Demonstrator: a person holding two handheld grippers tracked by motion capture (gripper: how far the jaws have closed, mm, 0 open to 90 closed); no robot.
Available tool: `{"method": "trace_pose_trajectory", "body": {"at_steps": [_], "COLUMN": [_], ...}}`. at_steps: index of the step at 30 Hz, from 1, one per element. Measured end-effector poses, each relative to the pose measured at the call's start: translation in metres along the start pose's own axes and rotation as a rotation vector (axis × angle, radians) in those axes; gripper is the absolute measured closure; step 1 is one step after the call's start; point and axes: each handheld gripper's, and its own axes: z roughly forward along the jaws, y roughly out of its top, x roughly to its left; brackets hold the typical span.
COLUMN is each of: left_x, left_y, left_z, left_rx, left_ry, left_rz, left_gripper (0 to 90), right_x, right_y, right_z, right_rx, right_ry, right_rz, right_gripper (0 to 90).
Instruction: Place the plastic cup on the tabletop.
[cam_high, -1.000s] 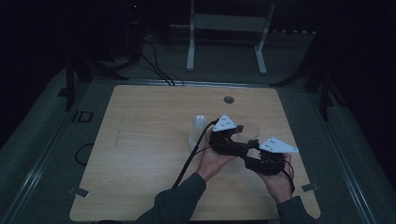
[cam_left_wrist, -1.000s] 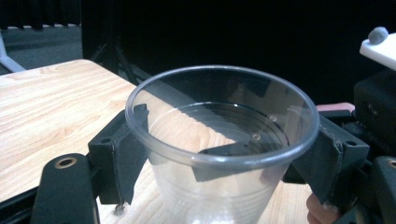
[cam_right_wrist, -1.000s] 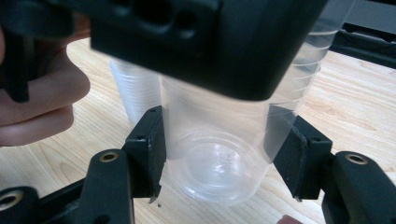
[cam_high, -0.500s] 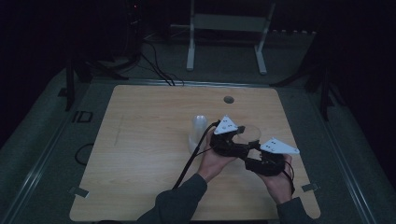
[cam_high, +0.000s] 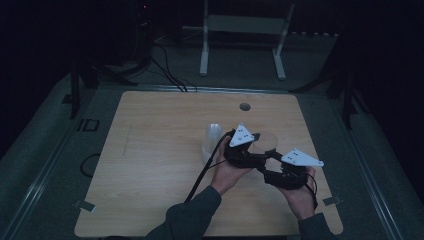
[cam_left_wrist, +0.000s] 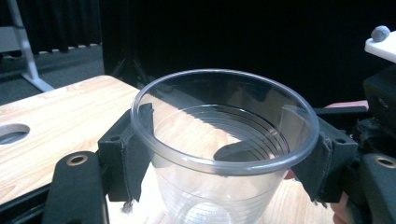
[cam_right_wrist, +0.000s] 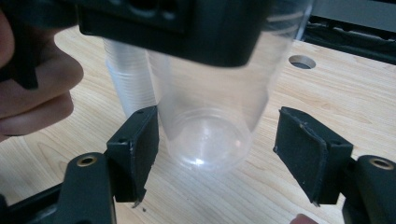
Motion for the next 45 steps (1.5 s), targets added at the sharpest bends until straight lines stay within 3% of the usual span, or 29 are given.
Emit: {"method": "trace_pose_trajectory", "body": {"at_steps": [18, 45], "left_x": [-0.002, -0.006], "left_y": [-0.003, -0.008], "left_z": [-0.002, 0.003], "left_rx": [-0.036, -0.045], "left_ry": [0.061, 0.086], "left_rz": [0.029, 0.067], "left_gripper": [28.0, 28.0], "right_x": [-0.009, -0.016], "right_y": [-0.008, -0.012], "right_z": [-0.008, -0.016], "right_rx": [-0.01, -0.025], "right_ry": [-0.023, -0.04], "right_rz": [0.031, 0.057], "right_gripper": [30.0, 29.9]}}
